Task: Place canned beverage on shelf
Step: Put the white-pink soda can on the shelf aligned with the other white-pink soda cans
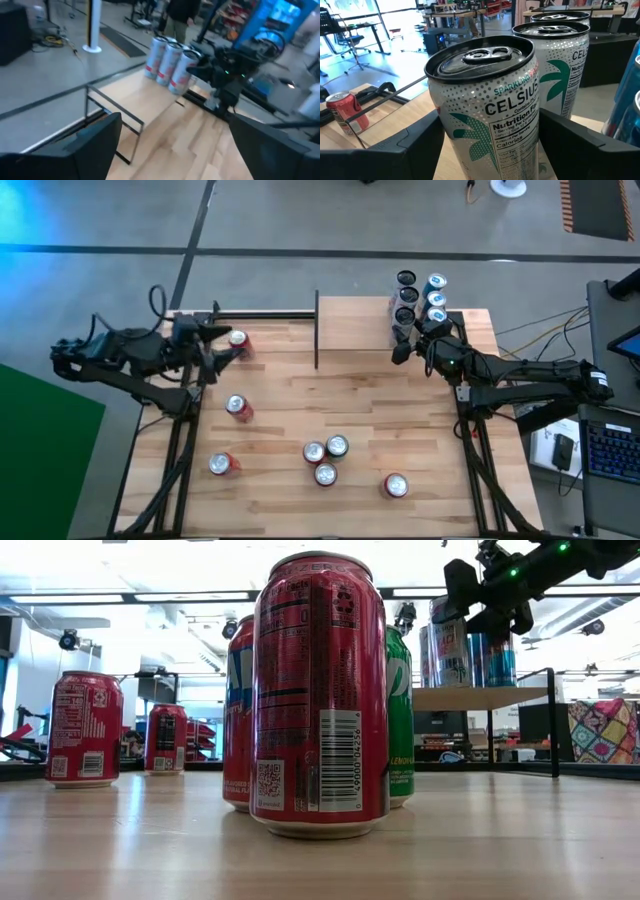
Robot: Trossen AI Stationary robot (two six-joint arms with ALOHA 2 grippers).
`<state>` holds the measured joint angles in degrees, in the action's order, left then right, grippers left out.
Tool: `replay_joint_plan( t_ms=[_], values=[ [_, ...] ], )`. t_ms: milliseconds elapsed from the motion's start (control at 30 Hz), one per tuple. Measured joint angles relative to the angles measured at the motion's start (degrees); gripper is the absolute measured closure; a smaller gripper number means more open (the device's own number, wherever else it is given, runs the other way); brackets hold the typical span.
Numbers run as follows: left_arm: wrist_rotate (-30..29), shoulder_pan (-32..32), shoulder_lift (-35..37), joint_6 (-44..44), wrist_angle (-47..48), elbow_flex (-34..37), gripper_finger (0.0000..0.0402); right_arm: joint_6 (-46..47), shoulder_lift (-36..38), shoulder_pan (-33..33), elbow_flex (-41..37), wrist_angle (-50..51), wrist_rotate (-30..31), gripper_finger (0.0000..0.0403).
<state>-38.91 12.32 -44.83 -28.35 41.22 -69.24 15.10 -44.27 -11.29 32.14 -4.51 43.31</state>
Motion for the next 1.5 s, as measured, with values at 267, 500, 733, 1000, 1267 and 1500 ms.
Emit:
replay_joint_plan(
  t_ms=[267,500,733,1000,1267,1500],
  values=[
    [-3.56,0.61,5.74,5.82,-18.38,14.75,0.0047,1.20,0.00,0.00,0.07,1.24,0.07,0.0115],
    [-2.13,0.61,11.83,5.89,-32.37,27.94,0.0047,1.44,0.02,0.02,0.07,1.51,0.11,0.0115],
    [-2.11,0.61,16.66,6.30,-33.72,29.96,0.0047,1.44,0.02,0.00,0.07,1.64,0.09,0.0115],
    [-2.13,0.58,19.19,13.02,-35.39,26.24,0.0048,1.44,0.00,0.00,0.07,1.66,0.07,0.0115],
    [-2.48,0.58,19.60,16.43,-35.06,24.94,0.0048,1.44,0.00,0.00,0.07,1.68,0.04,0.0115],
    [-2.63,0.58,18.75,16.12,-34.70,24.94,0.0048,2.11,0.00,0.00,0.07,1.73,-1.33,0.0115]
  ],
)
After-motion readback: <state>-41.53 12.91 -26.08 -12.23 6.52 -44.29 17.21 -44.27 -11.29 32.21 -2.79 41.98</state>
